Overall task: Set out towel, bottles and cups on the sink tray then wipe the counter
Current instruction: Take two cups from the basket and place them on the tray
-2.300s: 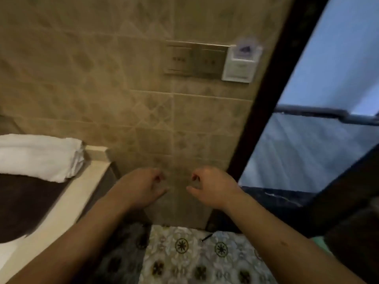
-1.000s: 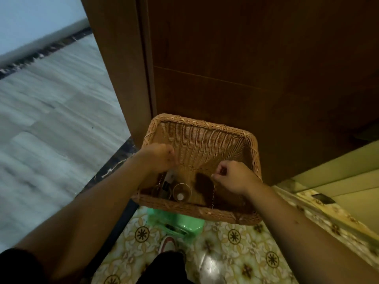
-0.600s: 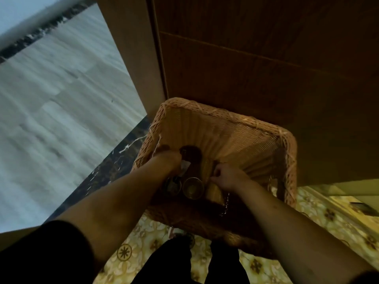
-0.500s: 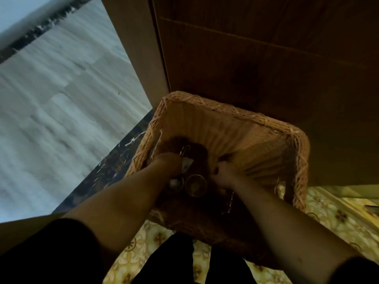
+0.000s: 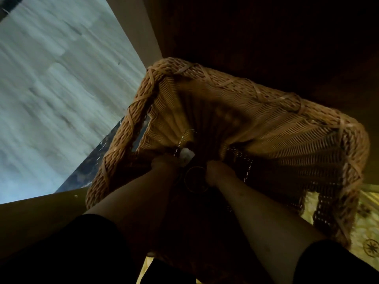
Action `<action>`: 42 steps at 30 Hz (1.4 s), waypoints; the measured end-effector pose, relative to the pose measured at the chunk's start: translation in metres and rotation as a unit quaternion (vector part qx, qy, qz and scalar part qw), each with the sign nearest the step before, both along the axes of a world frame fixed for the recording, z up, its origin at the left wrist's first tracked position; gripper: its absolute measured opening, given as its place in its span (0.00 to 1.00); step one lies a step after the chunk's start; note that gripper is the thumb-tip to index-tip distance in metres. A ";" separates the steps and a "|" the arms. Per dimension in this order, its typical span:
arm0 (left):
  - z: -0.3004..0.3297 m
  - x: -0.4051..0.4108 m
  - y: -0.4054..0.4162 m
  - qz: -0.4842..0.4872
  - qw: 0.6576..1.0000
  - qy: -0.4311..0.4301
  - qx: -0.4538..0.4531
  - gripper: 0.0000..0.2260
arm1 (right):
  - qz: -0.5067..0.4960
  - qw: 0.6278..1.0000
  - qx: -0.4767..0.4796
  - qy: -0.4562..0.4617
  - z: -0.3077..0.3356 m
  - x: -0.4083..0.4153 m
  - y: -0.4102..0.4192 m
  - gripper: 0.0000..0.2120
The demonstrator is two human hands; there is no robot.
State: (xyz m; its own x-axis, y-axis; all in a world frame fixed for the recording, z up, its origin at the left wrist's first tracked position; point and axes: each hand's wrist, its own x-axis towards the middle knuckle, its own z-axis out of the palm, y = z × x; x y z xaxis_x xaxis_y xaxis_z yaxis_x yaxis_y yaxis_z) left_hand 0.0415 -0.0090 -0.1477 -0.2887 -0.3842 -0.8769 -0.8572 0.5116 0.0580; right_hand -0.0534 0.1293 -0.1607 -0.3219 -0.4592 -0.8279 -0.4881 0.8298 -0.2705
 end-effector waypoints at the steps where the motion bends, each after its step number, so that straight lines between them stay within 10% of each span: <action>1: 0.000 0.000 0.000 0.020 1.000 -0.002 -0.013 0.19 | 0.006 1.000 0.000 0.005 -0.004 0.002 0.000 0.19; 10: 0.005 -0.003 -0.002 -0.017 0.996 0.080 -0.046 0.21 | 0.032 0.999 0.012 0.036 0.012 -0.006 0.002 0.17; 24: 0.199 -0.025 0.010 -0.036 0.975 0.155 -0.155 0.07 | -0.020 0.981 -0.161 0.110 0.207 -0.069 0.040 0.09; 42: 0.385 0.201 0.106 0.222 0.879 0.192 -0.376 0.08 | 0.348 0.852 -0.373 0.117 0.393 0.035 -0.001 0.08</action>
